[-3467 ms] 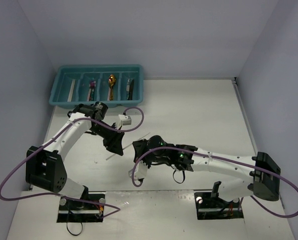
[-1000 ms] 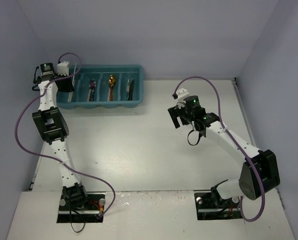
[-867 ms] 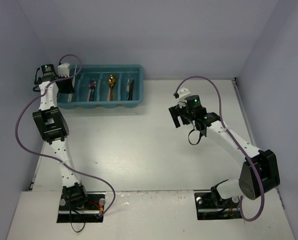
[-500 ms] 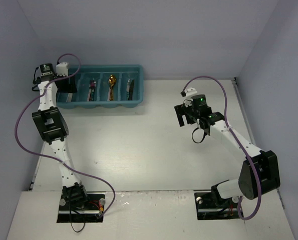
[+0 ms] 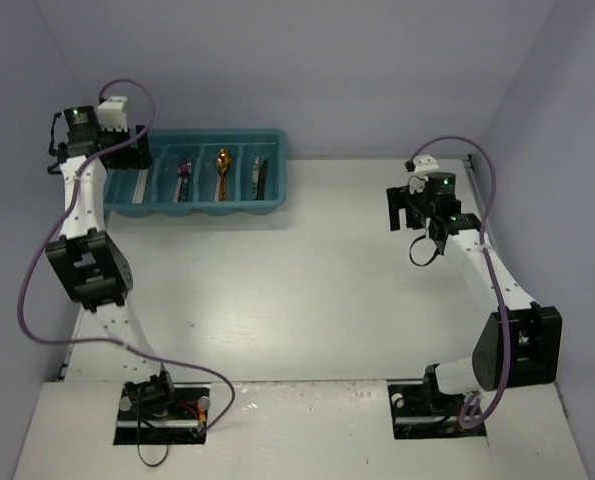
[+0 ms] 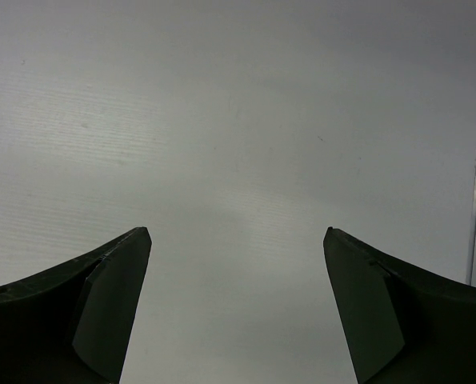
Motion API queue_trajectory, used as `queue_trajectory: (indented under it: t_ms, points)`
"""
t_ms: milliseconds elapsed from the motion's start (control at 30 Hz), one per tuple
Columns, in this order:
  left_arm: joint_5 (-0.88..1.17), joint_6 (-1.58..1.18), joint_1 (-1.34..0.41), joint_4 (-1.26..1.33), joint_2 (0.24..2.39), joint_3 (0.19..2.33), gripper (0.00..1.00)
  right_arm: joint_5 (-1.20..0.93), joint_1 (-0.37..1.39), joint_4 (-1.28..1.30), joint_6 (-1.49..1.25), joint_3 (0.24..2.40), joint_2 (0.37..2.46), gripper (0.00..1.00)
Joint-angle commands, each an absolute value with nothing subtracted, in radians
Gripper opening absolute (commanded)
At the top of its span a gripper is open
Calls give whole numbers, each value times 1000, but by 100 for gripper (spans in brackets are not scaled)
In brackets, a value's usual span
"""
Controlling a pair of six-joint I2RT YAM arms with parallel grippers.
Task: Sort the eating utensils into containers
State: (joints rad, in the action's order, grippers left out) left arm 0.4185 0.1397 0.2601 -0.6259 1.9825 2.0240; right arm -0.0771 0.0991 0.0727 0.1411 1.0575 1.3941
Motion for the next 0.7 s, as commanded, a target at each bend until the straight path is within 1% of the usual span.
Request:
queue_trajectory:
  t_ms: [0, 67, 100, 167, 233, 400, 433, 533, 667]
  points:
    - [320, 142, 141, -576, 1669, 1689, 85, -69, 82, 20, 192, 1034, 1360, 87]
    - [289, 140, 83, -538, 1548, 1533, 85, -51, 78, -15, 202, 996, 1330, 88]
    - [282, 138, 72, -515, 1524, 1466, 85, -46, 77, -24, 204, 981, 1324, 88]
    - [205, 101, 21, -457, 1400, 1288, 88, -26, 73, -51, 208, 941, 1299, 88]
    - [127, 59, -40, -432, 1343, 1167, 88, -17, 70, -57, 207, 911, 1284, 89]
    - [23, -10, -59, -397, 1256, 1018, 88, -17, 67, -62, 189, 849, 1250, 90]
    - [9, -27, -59, -395, 1248, 999, 88, -16, 68, -64, 181, 838, 1246, 91]
    - [-26, -42, -58, -380, 1229, 951, 88, -18, 69, -75, 169, 811, 1234, 100]
    - [-33, -43, -59, -353, 1195, 904, 88, -7, 69, -94, 167, 773, 1190, 100]
